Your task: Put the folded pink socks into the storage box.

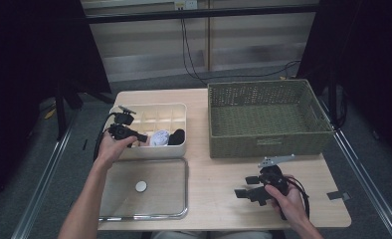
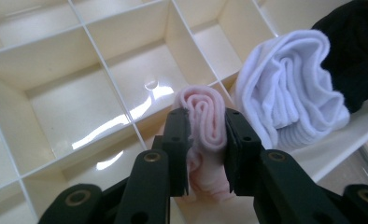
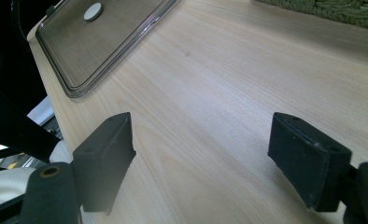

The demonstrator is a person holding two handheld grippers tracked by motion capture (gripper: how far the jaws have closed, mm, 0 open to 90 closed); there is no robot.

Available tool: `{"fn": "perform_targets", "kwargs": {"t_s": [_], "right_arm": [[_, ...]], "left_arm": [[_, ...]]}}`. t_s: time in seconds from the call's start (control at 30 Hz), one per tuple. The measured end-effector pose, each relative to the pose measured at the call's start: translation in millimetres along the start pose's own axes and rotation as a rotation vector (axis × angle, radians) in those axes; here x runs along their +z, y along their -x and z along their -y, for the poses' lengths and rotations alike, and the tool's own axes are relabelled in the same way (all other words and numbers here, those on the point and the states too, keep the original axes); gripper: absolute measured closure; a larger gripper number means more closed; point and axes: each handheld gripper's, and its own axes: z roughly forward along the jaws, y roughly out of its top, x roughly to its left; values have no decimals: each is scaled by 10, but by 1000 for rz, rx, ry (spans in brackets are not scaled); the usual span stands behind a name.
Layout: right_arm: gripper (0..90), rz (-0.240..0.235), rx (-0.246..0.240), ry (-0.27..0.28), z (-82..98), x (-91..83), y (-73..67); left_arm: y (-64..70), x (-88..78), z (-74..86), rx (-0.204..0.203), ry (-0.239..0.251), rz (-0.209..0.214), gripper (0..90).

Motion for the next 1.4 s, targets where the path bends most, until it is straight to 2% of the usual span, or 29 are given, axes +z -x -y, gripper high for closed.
{"fn": "perform_targets", "kwargs": {"t_s": [0.1,0.27,0.43,0.53,0.6,0.67,0.73,0.83,0.9,1.0,1.1,1.17,1.2,1.27,1.3,1.33,1.4], "right_arm": [[216,1,2,-2,-2,7,4],[215,1,4,4,-1,-6,10],[193,5,9,8,0,-7,10],[194,4,5,9,-2,-12,7],[191,2,3,10,-1,-17,9],[190,8,2,8,-1,-19,14],[188,6,-3,9,-6,-20,22],[183,11,6,16,-21,-18,30],[186,6,7,24,-39,-20,34],[192,5,0,26,-58,-11,42],[210,27,-3,25,-73,-7,37],[213,28,3,37,-75,-20,32],[187,49,11,49,-76,-27,27],[211,58,17,55,-81,-41,33],[193,69,22,67,-80,-46,34],[178,76,23,75,-80,-55,32],[187,80,19,75,-82,-63,27]], "left_arm": [[22,55,-2,5,-24,-9,731],[6,88,-2,4,-41,3,732],[2,131,-8,-20,-50,18,730],[-1,127,-3,-22,-39,10,717],[-2,121,10,-16,-23,6,690],[-8,102,25,-42,-7,-4,630],[-11,85,43,-33,7,-6,585],[-47,59,83,-35,42,39,534],[-44,29,100,-47,76,49,492],[-50,-35,107,-66,119,31,417],[-67,-103,138,-100,162,63,374],[-76,-157,175,-104,185,61,350],[-72,-176,196,-116,201,60,335],[-88,-214,235,-135,217,78,327],[-82,-228,250,-140,226,64,318],[-69,-243,262,-138,224,44,307],[-67,-282,290,-127,233,59,305]]}}
